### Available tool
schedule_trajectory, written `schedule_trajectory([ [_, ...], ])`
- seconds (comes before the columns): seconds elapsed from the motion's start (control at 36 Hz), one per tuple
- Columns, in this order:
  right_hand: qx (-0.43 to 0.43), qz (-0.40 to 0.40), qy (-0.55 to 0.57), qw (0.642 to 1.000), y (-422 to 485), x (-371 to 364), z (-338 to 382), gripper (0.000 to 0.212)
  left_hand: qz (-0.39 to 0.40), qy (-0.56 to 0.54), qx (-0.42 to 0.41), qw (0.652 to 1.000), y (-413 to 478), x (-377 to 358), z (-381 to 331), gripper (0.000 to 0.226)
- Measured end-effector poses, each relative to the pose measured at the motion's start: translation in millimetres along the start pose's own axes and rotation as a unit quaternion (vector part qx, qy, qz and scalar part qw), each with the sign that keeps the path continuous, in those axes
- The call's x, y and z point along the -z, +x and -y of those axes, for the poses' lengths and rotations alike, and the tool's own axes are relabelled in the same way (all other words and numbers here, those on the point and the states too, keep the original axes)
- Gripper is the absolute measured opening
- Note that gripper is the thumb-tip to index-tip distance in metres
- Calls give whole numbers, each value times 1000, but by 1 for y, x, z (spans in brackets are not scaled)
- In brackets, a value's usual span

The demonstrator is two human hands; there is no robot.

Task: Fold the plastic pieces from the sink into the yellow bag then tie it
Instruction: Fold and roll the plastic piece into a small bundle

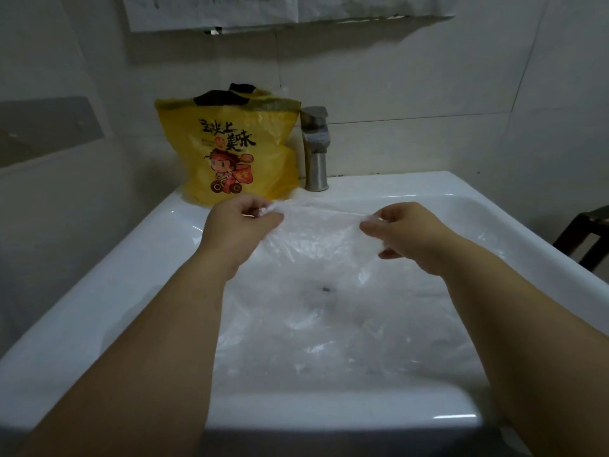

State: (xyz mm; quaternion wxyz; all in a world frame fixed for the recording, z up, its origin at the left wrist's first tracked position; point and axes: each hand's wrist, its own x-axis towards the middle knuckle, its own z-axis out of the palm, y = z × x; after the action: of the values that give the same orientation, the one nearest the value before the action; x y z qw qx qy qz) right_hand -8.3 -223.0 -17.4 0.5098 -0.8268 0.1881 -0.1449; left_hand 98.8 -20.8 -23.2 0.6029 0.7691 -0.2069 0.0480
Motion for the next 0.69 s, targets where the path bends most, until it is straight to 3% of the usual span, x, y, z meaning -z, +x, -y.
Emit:
schedule_trajectory([
  [0.14,-21,-7,25,999,0,1,3,21,24,-50,31,998,1,0,-5,7],
  [0.31,-4,35,191,981,-2,-6,6,16,25,-88,54,994,1,-2,-6,15],
  [0.42,11,4,210,978,-1,-6,8,48,41,-115,91,988,3,-1,-3,35],
  [0.47,21,-13,208,978,0,-5,8,57,48,-148,108,982,3,-2,-5,33],
  [0.58,30,-23,190,981,1,-6,6,61,39,-139,101,984,3,-4,-7,23],
  [0.69,11,-11,176,984,3,-9,5,56,48,-178,81,979,6,-2,-10,32],
])
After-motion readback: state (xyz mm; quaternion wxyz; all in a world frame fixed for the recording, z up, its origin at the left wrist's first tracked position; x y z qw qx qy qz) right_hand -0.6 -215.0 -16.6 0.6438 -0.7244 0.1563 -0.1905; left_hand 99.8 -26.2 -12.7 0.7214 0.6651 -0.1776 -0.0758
